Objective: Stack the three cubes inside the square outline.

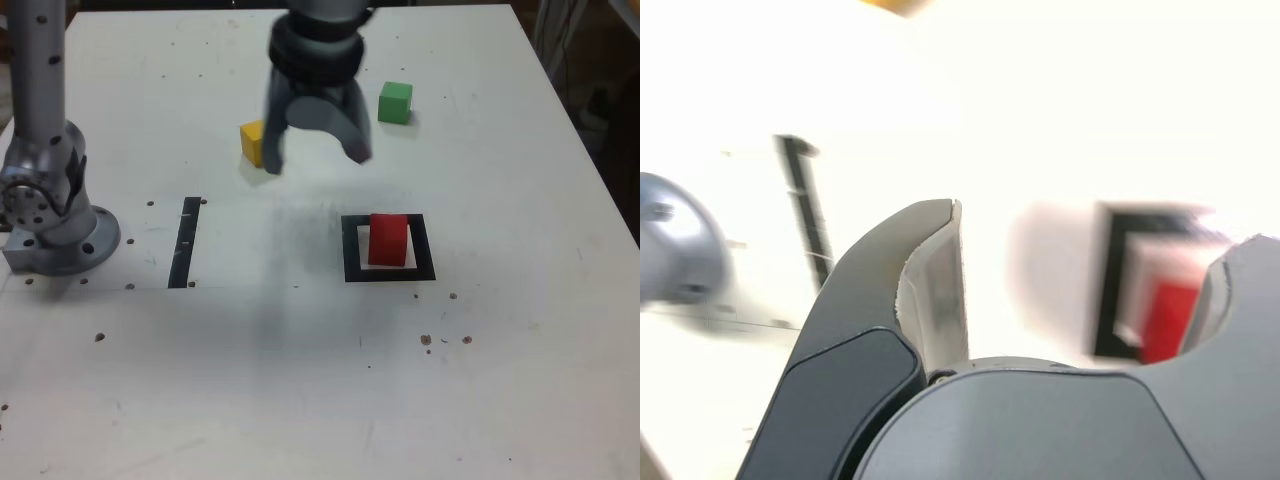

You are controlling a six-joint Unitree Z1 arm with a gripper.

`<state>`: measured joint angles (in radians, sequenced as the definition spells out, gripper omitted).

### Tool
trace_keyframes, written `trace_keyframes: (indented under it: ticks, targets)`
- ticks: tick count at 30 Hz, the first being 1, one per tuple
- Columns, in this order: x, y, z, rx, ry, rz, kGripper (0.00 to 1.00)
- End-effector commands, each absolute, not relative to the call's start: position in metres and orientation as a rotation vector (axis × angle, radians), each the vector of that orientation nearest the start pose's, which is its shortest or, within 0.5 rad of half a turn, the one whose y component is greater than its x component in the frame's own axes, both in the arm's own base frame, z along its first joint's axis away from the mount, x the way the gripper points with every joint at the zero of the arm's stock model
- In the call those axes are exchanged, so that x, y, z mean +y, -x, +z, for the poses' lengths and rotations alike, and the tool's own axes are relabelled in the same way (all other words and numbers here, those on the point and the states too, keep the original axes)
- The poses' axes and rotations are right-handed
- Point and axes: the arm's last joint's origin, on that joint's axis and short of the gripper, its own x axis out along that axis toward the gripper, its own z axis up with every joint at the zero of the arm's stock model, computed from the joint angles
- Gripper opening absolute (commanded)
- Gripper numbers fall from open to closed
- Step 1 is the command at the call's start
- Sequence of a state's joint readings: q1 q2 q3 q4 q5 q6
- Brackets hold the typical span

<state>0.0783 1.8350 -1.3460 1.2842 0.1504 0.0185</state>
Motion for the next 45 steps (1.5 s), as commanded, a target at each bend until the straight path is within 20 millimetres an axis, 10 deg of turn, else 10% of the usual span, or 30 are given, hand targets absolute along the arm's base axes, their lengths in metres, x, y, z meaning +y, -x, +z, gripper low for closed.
trace_keyframes:
  ticks: [1,20,36,45]
  targets:
    - [0.046,-0.272,0.278,1.774,-0.047,0.178,1.00]
    - [0.128,-0.212,0.241,1.766,0.303,0.543,0.99]
    - [0.147,-0.236,0.216,1.805,0.312,0.537,0.91]
    - [0.154,-0.243,0.208,1.846,0.347,0.469,0.68]
